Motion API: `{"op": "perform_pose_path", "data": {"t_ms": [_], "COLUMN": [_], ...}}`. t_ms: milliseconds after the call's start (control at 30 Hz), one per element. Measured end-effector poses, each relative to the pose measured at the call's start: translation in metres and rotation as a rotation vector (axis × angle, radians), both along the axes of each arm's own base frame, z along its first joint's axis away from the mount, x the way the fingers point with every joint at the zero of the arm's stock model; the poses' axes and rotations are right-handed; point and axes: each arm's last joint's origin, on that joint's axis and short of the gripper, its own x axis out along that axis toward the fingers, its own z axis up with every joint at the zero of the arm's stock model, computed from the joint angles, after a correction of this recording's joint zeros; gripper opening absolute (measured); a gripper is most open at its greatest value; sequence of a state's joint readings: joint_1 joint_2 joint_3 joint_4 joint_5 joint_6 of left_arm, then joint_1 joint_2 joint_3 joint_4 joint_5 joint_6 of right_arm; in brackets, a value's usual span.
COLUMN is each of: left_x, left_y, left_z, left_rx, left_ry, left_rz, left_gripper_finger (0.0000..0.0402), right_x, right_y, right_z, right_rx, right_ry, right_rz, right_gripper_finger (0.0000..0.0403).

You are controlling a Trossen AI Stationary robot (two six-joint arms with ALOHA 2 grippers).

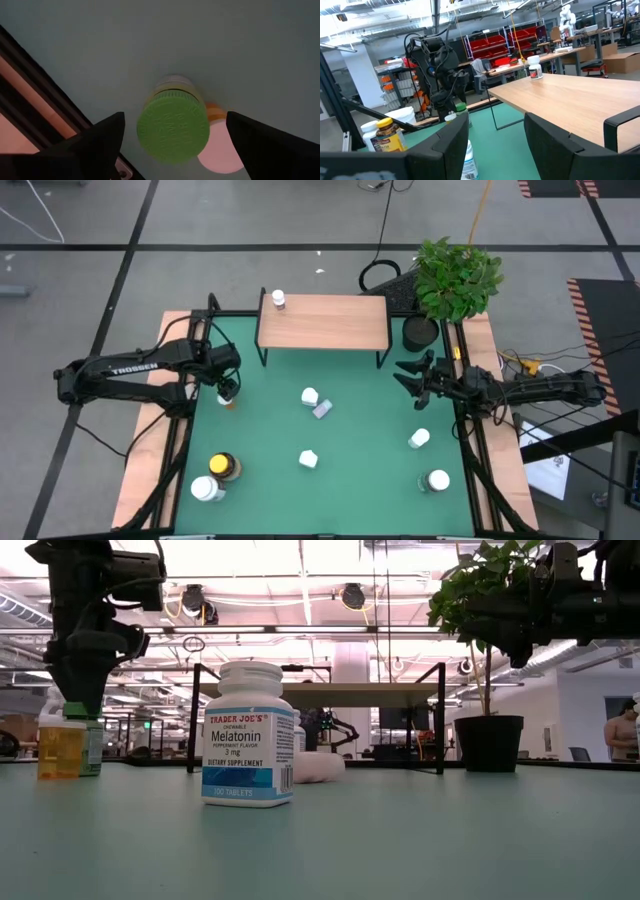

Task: Pick and place medicine bottles onto shelf by color
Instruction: Put the green bottle on the shelf

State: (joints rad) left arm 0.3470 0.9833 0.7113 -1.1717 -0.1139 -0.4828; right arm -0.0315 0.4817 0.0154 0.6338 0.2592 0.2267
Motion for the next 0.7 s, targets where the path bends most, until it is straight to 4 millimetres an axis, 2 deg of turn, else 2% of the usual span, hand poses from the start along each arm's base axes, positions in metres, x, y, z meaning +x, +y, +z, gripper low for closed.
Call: {"op": "perform_pose_path", "data": {"t_ms": [133, 500, 700], "left_x": [0.0, 0.0, 0.002], "left_y": [0.0, 0.0, 0.002], "left_z": [0.0, 0.0, 0.013], "left_rx": [0.0, -0.001, 0.037], "left_ry": [0.001, -0.002, -0.025], "left_rz": [0.0, 0.024, 0.084], "left_gripper_finger": [0.033, 0.0201, 0.0199], "right_x": [0.0, 0.0, 0.0], "right_y": [0.0, 0.0, 0.0], "right_z": [0.0, 0.001, 0.003], "right_rx": [-0.002, 0.001, -0.001], "right_ry": [-0.002, -0.009, -0.034], "right_rz": [-0.001, 0.0, 0.0], "right_gripper_finger": [0.0188, 0.0187, 0.0187]}}
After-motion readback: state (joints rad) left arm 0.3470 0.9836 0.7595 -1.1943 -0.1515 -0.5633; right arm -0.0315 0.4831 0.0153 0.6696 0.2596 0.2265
